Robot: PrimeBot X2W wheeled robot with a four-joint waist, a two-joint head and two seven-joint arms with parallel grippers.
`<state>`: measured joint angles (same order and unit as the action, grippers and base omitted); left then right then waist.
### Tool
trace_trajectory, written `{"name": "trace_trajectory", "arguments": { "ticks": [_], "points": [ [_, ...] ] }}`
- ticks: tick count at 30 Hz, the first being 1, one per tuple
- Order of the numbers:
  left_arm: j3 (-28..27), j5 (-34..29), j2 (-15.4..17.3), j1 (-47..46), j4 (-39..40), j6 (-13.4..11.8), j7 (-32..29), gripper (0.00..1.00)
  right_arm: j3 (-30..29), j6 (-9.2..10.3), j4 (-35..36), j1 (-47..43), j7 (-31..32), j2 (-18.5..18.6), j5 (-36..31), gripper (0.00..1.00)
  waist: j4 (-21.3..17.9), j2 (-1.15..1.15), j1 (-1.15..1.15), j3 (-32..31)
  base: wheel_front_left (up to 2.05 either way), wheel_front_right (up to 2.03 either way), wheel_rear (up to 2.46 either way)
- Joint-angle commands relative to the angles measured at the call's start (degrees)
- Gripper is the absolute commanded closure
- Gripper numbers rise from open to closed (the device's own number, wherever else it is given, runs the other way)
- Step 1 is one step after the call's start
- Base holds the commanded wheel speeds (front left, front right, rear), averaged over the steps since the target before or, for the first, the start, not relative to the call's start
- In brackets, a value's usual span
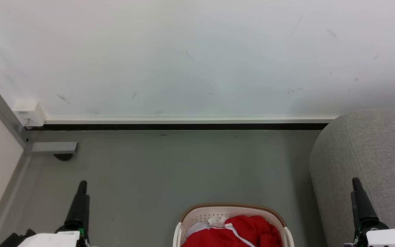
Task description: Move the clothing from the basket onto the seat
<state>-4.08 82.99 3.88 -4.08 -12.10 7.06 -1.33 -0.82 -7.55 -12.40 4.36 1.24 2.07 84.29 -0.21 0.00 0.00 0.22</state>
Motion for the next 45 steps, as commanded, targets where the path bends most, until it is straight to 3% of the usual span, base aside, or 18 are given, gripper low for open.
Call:
{"name": "trace_trajectory", "arguments": {
  "ticks": [1, 13, 26, 34, 45],
  "points": [
    [-0.2, -2.4, 0.4, -0.4, 1.6, 0.2, 0.9, 0.00, 0.6, 0.02, 1.6, 1.5, -0.7, 0.5, -2.5, 0.00, -0.1, 0.00, 0.00, 0.0, 0.00, 0.00, 0.00],
    [0.6, -17.7, 1.3, 0.5, 3.8, 0.3, 3.6, 0.00, 3.3, 0.03, 2.5, 1.7, -3.5, 0.6, -14.8, 0.00, -0.4, 0.00, 0.00, 0.2, 0.00, 0.00, 0.00],
    [0.6, -36.3, 1.5, 1.2, 5.2, 0.3, 6.1, 0.00, 4.9, 0.04, 1.3, 2.2, -6.1, 0.7, -32.8, 0.00, -0.9, 0.00, 0.00, 0.0, 0.00, 0.00, 0.00],
    [1.5, -44.1, 2.0, 1.7, 5.5, 0.4, 7.6, 0.00, 4.3, 0.05, 1.5, 2.1, -7.5, 0.8, -42.3, 0.00, -1.1, 0.00, 0.00, -0.1, 0.00, 0.00, 0.00],
    [1.7, -51.5, 2.2, 2.2, 5.7, 0.3, 9.2, 0.00, 5.2, 0.06, 0.7, 2.2, -9.1, 0.8, -50.0, 0.00, -1.3, 0.00, 0.00, -0.1, 0.00, 0.00, 0.00]
  ]
}}
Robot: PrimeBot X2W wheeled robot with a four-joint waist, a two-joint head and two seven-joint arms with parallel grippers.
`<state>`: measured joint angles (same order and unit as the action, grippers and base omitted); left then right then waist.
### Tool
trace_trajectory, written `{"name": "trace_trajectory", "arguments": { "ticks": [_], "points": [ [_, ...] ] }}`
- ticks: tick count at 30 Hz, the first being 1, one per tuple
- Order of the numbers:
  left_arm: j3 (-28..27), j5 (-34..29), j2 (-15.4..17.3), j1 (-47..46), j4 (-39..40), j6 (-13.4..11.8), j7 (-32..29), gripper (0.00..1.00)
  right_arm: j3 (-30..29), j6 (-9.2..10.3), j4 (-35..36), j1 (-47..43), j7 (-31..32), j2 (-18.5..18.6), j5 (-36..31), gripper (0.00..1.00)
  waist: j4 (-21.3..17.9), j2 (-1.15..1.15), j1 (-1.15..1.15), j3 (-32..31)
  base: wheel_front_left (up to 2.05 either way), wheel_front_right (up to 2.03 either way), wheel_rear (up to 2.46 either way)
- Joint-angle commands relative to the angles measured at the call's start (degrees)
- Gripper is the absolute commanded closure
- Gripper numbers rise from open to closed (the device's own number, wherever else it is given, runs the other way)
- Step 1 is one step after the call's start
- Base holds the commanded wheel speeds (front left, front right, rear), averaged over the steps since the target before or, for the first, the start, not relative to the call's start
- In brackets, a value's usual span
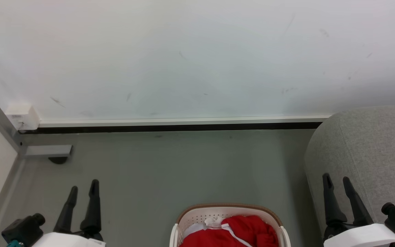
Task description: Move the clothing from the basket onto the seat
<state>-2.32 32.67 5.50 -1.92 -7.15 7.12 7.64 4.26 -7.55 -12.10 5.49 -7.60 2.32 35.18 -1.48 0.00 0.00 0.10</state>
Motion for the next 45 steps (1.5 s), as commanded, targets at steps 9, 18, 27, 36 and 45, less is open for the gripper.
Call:
{"name": "trace_trajectory", "arguments": {
  "ticks": [9, 18, 27, 36, 45],
  "points": [
    [0.5, -6.9, 1.0, 0.4, 0.6, 0.3, 1.7, 0.00, 0.9, 0.07, -1.5, 1.5, -1.7, 0.6, -6.6, 0.00, -0.3, 0.00, 0.00, -0.1, 0.00, 0.00, 0.00],
    [1.1, -11.5, 1.3, 0.6, 0.1, 0.3, 2.9, 0.00, 1.6, 0.08, -2.5, 1.8, -2.9, 0.7, -11.2, 0.00, -0.5, 0.00, 0.00, -0.2, 0.00, 0.00, 0.00],
    [1.3, -15.7, 1.4, 0.8, -0.3, 0.4, 4.0, 0.00, 2.6, 0.09, -3.5, 1.9, -4.1, 0.7, -15.4, 0.00, -0.8, 0.00, 0.00, -0.2, 0.00, 0.00, 0.00],
    [1.4, -19.5, 1.5, 1.0, -0.3, 0.4, 5.2, 0.00, 3.5, 0.10, -4.7, 2.1, -5.2, 0.7, -19.5, 0.00, -1.0, 0.00, 0.00, -0.2, 0.00, 0.00, 0.00],
    [2.3, -23.3, 1.9, 1.3, 0.1, 0.4, 6.2, 0.00, 4.5, 0.10, -5.2, 2.5, -6.2, 0.7, -23.2, 0.00, -1.2, 0.00, 0.00, -0.3, 0.00, 0.00, 0.00]
  ]
}}
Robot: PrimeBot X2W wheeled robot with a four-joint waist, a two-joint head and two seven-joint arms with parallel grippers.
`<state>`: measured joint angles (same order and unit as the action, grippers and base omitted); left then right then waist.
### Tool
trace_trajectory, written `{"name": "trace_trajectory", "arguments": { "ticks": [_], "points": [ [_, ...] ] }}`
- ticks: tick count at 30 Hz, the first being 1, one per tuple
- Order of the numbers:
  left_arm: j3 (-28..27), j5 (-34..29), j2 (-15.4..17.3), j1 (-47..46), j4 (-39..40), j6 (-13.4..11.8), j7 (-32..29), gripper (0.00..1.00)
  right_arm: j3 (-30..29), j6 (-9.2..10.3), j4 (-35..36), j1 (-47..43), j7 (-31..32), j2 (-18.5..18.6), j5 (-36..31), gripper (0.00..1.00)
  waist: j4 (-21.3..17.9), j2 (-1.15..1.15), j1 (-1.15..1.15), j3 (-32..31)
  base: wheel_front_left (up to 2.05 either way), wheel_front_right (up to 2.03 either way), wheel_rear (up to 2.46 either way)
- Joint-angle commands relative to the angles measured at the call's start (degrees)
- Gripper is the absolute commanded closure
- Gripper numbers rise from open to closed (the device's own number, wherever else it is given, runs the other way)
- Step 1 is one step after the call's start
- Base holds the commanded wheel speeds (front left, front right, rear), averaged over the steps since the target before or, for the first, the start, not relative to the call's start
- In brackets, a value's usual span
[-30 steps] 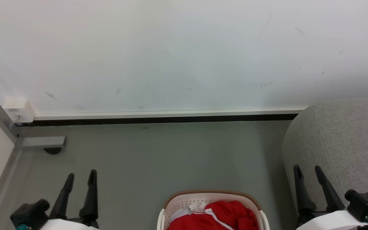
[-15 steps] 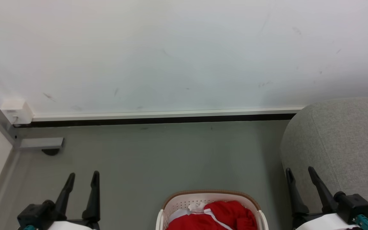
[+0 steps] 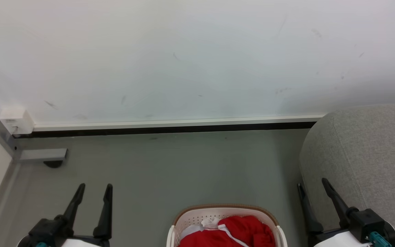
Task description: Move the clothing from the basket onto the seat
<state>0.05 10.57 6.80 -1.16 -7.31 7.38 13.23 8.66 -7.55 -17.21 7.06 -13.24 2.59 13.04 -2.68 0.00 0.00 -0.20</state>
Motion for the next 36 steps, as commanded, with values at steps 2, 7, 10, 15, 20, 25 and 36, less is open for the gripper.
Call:
{"name": "trace_trajectory", "arguments": {
  "ticks": [2, 7, 10, 15, 20, 25, 36],
  "points": [
    [0.1, -2.1, 0.7, 0.6, 0.4, 0.2, 0.8, 0.00, 0.4, 0.11, -0.2, 0.9, -0.8, 0.5, -1.9, 0.00, 0.0, 0.00, 0.00, 0.0, 0.00, 0.00, 0.00],
    [0.3, -3.7, 0.8, 0.7, 0.5, 0.2, 1.2, 0.00, 0.9, 0.11, -0.3, 0.9, -1.2, 0.5, -3.4, 0.00, -0.2, 0.00, 0.00, -0.1, 0.00, 0.00, 0.00],
    [0.5, -4.6, 0.9, 0.7, 0.5, 0.2, 1.5, 0.00, 1.1, 0.11, -0.5, 0.9, -1.6, 0.5, -4.4, 0.00, -0.2, 0.00, 0.00, -0.1, 0.00, 0.00, 0.00],
    [0.4, -6.0, 0.7, 0.9, 0.4, 0.1, 2.1, 0.00, 1.4, 0.12, -0.5, 1.0, -2.1, 0.5, -6.1, 0.00, -0.3, 0.00, 0.00, -0.2, 0.00, 0.00, 0.00],
    [0.1, -5.1, 0.4, 1.0, 0.1, 0.1, 1.9, 0.00, 1.3, 0.12, -0.5, 0.8, -2.0, 0.5, -5.2, 0.00, -0.4, 0.00, 0.00, -0.3, 0.00, 0.00, 0.00],
    [-0.2, -4.8, 0.2, 1.0, -0.1, 0.1, 1.9, 0.00, 1.4, 0.12, -0.4, 0.7, -2.0, 0.5, -4.9, 0.00, -0.4, 0.00, 0.00, -0.3, 0.00, 0.00, 0.00],
    [-0.3, -4.2, 0.3, 0.4, -0.4, 0.1, 1.9, 0.00, 1.3, 0.12, -0.4, 1.0, -2.0, 0.5, -4.5, 0.00, -0.5, 0.00, 0.00, -0.2, 0.00, 0.00, 0.00]
  ]
}}
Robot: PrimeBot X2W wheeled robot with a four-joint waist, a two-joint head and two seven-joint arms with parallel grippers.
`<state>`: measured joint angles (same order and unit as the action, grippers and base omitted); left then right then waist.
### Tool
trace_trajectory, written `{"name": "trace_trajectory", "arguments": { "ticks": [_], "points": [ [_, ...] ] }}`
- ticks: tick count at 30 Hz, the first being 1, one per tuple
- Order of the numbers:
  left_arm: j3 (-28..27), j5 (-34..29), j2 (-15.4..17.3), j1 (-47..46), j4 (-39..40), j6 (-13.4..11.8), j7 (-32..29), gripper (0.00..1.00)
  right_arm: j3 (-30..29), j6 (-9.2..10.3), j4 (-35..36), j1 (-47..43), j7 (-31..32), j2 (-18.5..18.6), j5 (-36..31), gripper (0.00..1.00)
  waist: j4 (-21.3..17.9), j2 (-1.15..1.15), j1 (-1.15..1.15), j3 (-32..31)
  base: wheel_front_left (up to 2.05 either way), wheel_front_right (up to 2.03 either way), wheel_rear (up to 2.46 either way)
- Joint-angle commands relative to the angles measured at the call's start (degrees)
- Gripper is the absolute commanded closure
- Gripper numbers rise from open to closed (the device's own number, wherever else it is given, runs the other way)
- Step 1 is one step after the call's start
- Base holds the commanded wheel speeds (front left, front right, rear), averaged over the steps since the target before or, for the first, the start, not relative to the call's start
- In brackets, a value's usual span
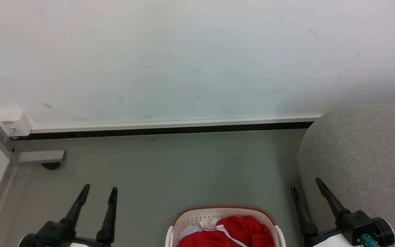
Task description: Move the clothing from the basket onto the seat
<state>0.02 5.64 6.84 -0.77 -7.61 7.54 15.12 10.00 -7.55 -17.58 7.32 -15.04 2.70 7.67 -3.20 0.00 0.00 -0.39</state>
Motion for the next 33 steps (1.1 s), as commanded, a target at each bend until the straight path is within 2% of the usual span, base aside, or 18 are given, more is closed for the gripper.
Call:
{"name": "trace_trajectory", "arguments": {
  "ticks": [1, 10, 21, 28, 33],
  "points": [
    [-0.2, 0.8, 0.2, 0.0, -0.1, -0.1, 0.0, 0.00, -0.1, 0.12, 0.0, 0.7, -0.2, 0.3, 0.8, 0.00, 0.0, 0.00, 0.00, 0.0, 0.00, 0.00, 0.00],
    [0.5, 1.6, 0.5, -0.6, -0.5, -0.1, 0.0, 0.00, -0.6, 0.12, 1.2, 1.0, -0.2, 0.3, 1.1, 0.00, -1.1, 0.00, 0.00, 0.9, 0.00, 0.00, 0.00],
    [2.2, 3.3, 1.1, -1.8, -1.5, -0.1, 0.0, 0.00, -1.9, 0.12, 4.8, 0.3, -0.2, 0.3, 3.9, 0.00, -5.5, 0.00, 0.00, 4.1, 0.00, 0.00, 0.00],
    [5.4, 4.8, 3.7, -3.8, -2.6, -0.1, 0.0, 0.00, -3.1, 0.12, 7.0, 0.8, -0.2, 0.3, 7.7, 0.00, -9.1, 0.00, 0.00, 8.7, 0.00, 0.00, 0.00],
    [9.5, 5.9, 7.1, -6.0, -5.6, -0.1, 0.0, 0.00, -3.8, 0.12, 8.9, 1.4, -0.1, 0.3, 9.1, 0.00, -12.1, 0.00, 0.00, 13.0, 0.00, 0.00, 0.00]
  ]
}}
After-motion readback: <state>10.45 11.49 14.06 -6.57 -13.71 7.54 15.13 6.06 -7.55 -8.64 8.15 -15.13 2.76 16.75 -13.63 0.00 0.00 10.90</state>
